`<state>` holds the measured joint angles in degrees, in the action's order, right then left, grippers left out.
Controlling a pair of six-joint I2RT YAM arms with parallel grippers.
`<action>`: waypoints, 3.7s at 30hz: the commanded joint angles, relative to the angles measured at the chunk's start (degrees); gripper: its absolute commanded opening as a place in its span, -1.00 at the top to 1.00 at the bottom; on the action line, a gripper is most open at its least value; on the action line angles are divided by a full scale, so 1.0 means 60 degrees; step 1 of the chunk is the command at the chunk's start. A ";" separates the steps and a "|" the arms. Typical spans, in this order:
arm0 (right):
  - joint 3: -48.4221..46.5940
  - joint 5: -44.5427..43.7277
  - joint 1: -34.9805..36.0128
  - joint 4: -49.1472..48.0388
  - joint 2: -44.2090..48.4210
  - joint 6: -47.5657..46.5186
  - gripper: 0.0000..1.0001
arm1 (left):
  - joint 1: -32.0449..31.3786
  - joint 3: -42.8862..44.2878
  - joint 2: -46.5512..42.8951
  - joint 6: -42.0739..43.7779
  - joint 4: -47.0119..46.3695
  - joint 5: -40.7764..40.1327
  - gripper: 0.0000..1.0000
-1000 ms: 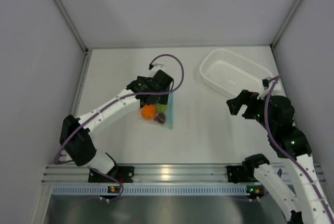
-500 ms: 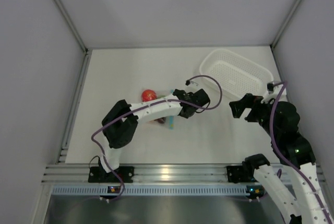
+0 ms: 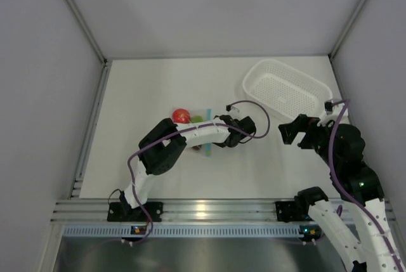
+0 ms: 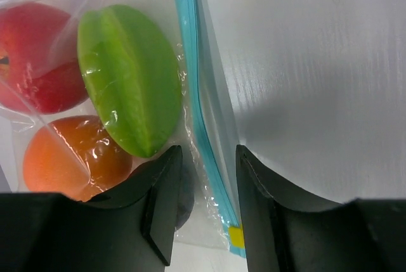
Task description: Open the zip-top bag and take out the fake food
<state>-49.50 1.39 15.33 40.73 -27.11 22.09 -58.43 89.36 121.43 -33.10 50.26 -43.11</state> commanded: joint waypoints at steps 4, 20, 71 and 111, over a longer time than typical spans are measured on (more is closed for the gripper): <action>-0.0086 0.0164 0.0067 -0.0094 -0.0037 -0.0180 -0.99 | 0.0086 0.0297 0.0329 -0.0312 0.0163 -0.0549 0.18; 0.0251 0.0398 0.0081 -0.0460 -0.0051 -0.0048 -0.99 | 0.0423 0.0004 -0.0021 -0.0972 0.0061 -0.0344 1.00; 0.0588 -0.3134 0.6835 -0.8397 -0.6072 -0.2069 -0.10 | 0.1419 -0.0508 -0.5838 -0.8619 -0.0276 0.1575 1.00; 0.1657 -0.1153 0.6483 -0.9325 -0.5150 -0.2831 1.00 | 0.1419 -0.1491 -0.7362 -0.7434 -0.1755 0.2058 0.93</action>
<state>-39.07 -6.09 54.72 -17.15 -61.63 6.55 -49.98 80.58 78.98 -81.97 45.23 -30.98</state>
